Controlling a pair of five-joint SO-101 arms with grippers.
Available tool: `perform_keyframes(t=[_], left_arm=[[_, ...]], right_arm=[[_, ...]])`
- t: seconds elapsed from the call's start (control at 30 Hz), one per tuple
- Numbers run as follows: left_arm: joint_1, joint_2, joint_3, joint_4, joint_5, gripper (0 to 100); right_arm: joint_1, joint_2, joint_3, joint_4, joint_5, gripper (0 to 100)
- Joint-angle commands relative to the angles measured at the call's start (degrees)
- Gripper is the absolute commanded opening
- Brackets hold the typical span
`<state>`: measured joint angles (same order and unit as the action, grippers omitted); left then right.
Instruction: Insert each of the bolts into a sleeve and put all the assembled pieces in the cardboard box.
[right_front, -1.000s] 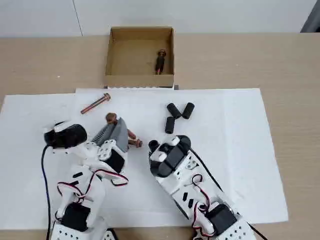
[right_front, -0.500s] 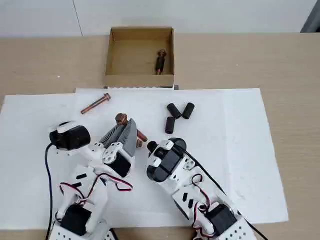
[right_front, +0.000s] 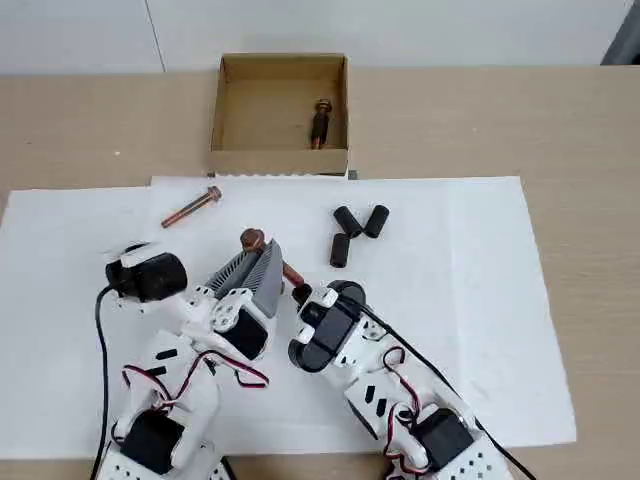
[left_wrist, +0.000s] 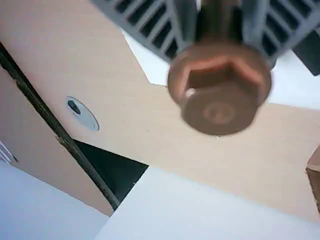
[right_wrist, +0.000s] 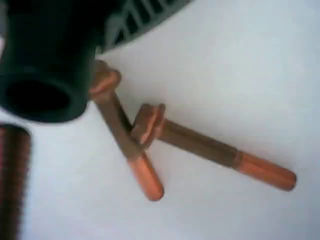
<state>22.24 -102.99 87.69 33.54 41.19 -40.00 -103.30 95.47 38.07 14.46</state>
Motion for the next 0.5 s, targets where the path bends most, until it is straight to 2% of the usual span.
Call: perform_keyframes(t=[0.0,0.23,0.47], left_arm=[[0.35,-0.97,-3.30,1.76,-0.44,0],[0.62,-1.05,-3.30,3.78,-1.67,0],[5.27,-0.79,-2.33,4.57,-1.67,0]], right_arm=[[-0.22,-0.57,0.97,-1.98,0.62,0.2],[-0.22,-0.57,0.88,-2.07,0.62,0.2],[-0.22,-0.66,0.79,-2.15,2.90,0.2]])
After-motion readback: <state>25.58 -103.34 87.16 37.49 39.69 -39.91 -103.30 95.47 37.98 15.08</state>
